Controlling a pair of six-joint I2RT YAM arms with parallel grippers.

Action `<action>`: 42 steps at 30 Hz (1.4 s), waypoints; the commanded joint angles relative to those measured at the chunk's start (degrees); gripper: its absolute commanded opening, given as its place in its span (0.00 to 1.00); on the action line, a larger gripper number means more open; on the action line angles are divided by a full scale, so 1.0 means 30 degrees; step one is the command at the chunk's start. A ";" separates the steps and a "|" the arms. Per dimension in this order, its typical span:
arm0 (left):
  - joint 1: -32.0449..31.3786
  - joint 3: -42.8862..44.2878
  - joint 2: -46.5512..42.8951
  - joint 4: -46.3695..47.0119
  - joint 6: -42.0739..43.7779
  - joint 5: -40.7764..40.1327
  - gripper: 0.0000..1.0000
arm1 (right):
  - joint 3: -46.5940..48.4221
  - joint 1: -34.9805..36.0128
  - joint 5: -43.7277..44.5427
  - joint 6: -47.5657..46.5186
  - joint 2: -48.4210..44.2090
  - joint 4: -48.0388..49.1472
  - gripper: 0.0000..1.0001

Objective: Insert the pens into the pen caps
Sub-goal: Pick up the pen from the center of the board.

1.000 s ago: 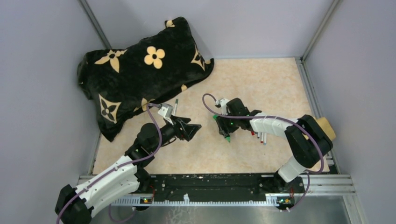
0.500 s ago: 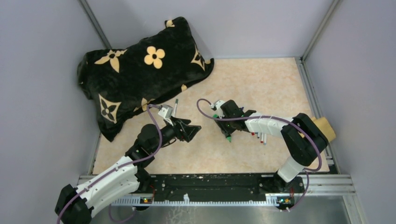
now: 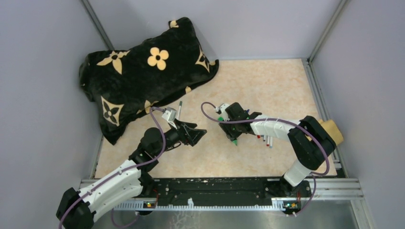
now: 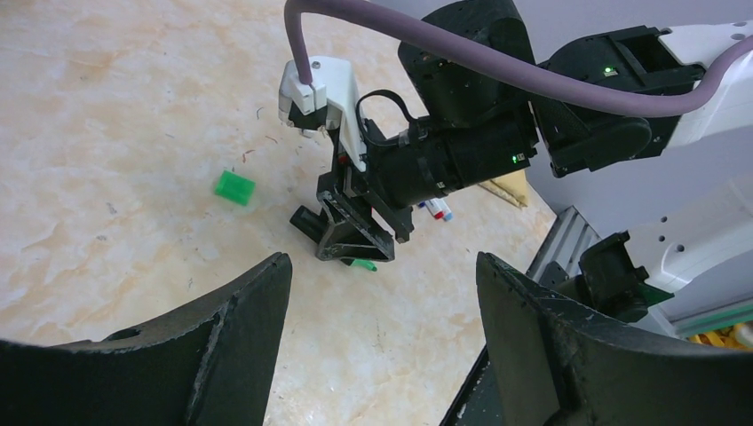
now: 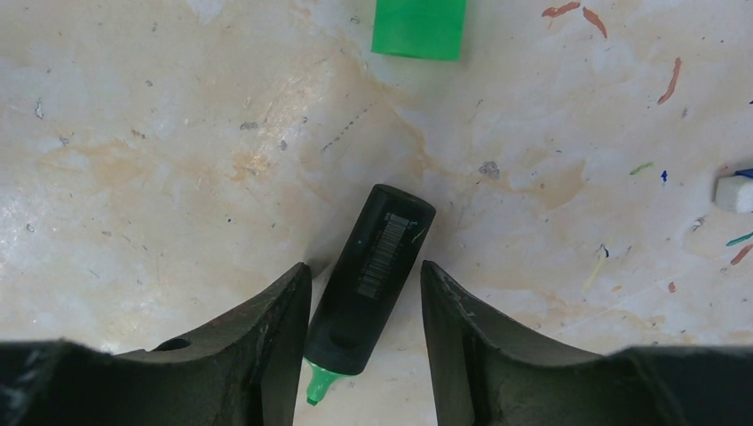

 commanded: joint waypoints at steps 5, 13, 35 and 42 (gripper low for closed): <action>0.0104 -0.0332 0.0273 0.1049 -0.0613 0.0591 0.81 | 0.0217 0.0185 -0.0796 0.0344 -0.0233 -0.1864 0.38; 0.0090 -0.1066 0.0735 0.2726 -0.1610 0.1178 0.81 | 0.0238 -0.0077 -0.0103 0.0211 -0.0612 -0.1194 0.16; -0.2220 0.2357 1.4124 1.1877 -0.6000 0.3224 0.86 | -0.3067 -0.7928 -1.2976 0.7935 -0.8164 0.5555 0.03; -0.3148 0.4868 1.6647 1.0538 -0.5975 0.0789 0.77 | -0.3407 -0.8051 -1.3585 0.8531 -0.8606 0.6377 0.03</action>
